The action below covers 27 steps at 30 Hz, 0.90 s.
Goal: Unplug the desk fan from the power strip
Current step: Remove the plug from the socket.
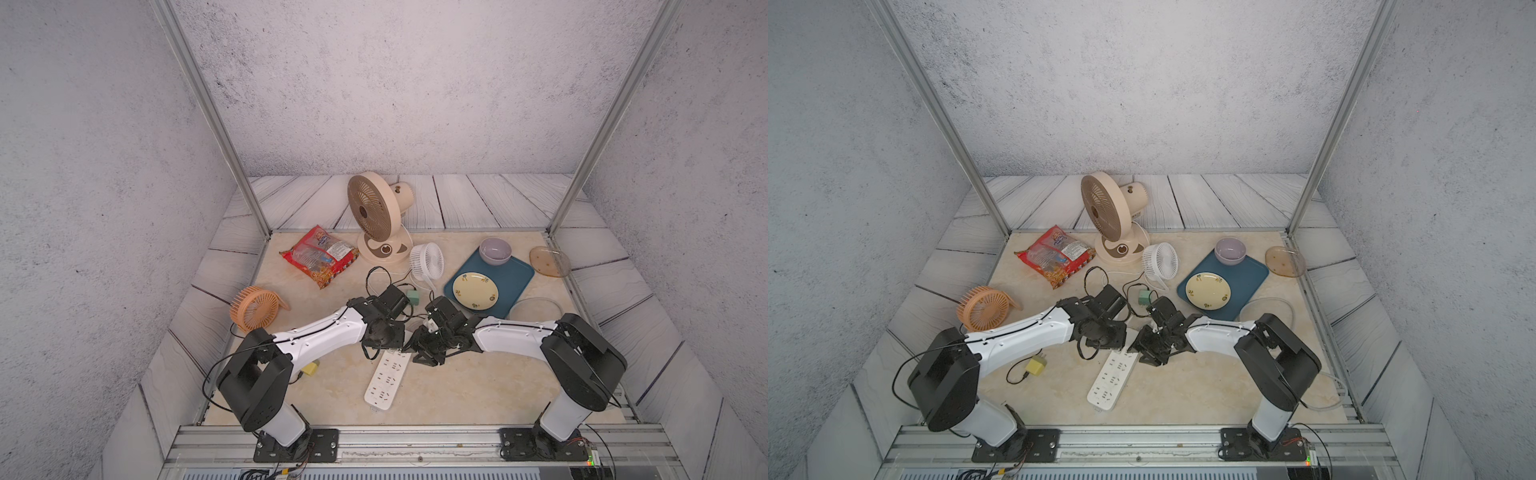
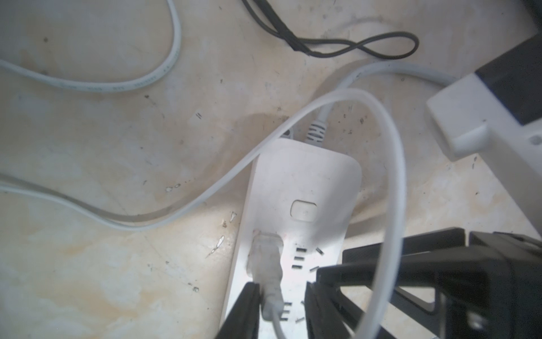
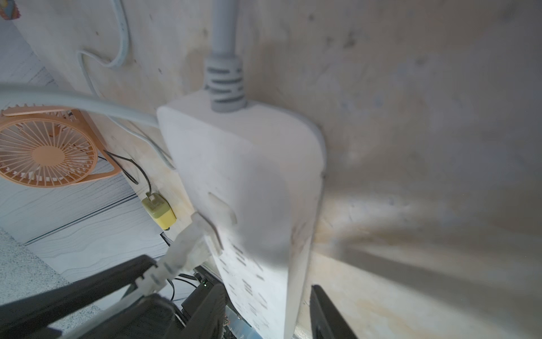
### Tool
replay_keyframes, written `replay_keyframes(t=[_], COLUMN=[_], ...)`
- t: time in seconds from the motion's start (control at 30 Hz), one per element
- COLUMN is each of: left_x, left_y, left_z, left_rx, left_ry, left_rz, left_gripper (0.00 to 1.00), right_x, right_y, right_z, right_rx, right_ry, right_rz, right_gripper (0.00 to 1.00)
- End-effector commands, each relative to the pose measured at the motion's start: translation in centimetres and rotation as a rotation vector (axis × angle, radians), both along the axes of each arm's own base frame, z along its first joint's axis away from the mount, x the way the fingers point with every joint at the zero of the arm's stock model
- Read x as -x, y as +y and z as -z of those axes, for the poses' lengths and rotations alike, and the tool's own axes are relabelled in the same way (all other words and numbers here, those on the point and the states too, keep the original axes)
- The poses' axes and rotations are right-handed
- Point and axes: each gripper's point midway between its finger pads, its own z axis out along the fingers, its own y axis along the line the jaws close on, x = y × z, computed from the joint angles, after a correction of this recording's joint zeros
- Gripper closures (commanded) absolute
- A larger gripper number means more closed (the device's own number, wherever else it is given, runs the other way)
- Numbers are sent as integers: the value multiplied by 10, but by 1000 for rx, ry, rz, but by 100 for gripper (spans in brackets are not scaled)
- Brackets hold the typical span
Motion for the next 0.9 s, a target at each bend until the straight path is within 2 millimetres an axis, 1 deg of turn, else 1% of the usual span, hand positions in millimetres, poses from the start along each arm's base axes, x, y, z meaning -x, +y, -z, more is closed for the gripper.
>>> replay_keyframes(t=[0.0,0.2,0.33,0.43,0.53,0.67,0.77,0.87], left_x=[0,-5,-3,-2,-3,-4,-6,-9], left_y=[4,12,19,18,16,12,12,14], left_z=[8,9,14,16,14,14,14,12], left_rx=[-37,-99,-136,-127,-117,-108,-109,-113], left_ry=[24,7,21,24,22,22,14,-4], left_rz=[3,-4,-9,-9,-8,-2,-12,-29], left_gripper=[70,69,68,69,71,76,83,84], right_x=[4,6,8,8,8,9,11,14], right_y=[4,4,5,6,7,7,5,0], right_z=[5,9,13,15,17,20,21,25], right_rx=[-3,11,11,13,13,19,35,75], right_ry=[31,42,60,66,75,88,96,112], right_rz=[-5,-16,-22,-24,-28,-31,-38,-46], right_gripper=[52,54,54,55,56,59,60,61])
